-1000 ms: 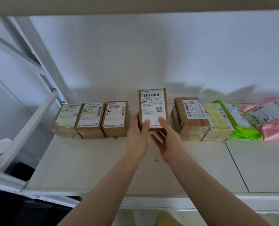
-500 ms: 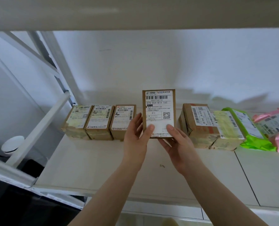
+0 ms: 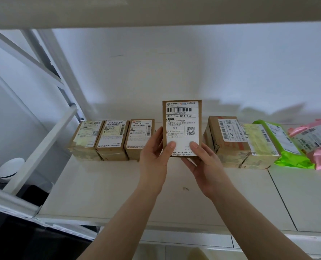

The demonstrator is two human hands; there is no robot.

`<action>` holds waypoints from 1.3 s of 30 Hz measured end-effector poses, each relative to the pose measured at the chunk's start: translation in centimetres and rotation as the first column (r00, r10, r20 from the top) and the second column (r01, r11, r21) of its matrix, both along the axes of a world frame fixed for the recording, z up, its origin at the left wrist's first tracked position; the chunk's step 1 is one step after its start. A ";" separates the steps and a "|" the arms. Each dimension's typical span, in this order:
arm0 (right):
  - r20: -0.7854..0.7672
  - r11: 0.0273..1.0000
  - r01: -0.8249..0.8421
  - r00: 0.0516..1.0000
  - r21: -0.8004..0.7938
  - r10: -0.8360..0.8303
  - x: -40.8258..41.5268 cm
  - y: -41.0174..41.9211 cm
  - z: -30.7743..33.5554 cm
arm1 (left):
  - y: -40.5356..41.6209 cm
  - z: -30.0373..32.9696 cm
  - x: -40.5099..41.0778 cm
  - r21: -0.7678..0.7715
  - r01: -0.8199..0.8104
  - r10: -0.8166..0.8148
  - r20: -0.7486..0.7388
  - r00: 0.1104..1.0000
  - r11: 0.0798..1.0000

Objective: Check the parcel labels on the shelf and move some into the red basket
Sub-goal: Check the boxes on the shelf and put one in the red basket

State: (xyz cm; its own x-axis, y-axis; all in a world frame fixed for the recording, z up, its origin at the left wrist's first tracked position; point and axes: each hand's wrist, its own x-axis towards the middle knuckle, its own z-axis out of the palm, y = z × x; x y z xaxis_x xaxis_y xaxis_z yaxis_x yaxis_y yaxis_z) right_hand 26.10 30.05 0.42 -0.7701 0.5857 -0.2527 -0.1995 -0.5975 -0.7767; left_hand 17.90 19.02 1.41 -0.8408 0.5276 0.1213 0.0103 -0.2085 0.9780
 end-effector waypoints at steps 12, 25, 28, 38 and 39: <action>0.159 0.995 0.027 0.986 0.093 -0.041 -0.7 -0.7 -0.2 | 0.2 -1.2 -1.7 -0.247 -0.125 0.066 -0.235 0.970 0.961; 0.619 0.930 -0.112 0.773 0.351 -0.140 -7.1 0.7 -2.8 | 0.7 -3.6 -8.9 -0.782 -0.485 -0.210 -0.589 0.780 0.392; 0.647 0.907 -0.147 0.746 0.395 -0.161 -8.0 0.3 -3.0 | 0.6 -4.3 -9.1 -0.774 -0.519 -0.243 -0.616 0.749 0.361; 0.758 0.793 -0.327 0.606 0.513 -0.240 -7.8 0.2 -4.0 | 0.5 -5.2 -9.2 -0.755 -0.559 -0.276 -0.650 0.708 0.344; 0.758 0.793 -0.330 0.607 0.513 -0.238 -7.9 0.2 -4.0 | 0.4 -5.3 -9.2 -0.753 -0.561 -0.275 -0.652 0.707 0.345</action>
State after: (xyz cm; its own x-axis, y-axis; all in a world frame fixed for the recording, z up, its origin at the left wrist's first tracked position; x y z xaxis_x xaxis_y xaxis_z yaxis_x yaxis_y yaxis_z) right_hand 18.25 30.20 -3.57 -0.4775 0.7897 -0.3853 0.6378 0.0098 -0.7701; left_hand 8.74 19.47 -3.85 -0.8374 0.5221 0.1617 0.5465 0.8030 0.2377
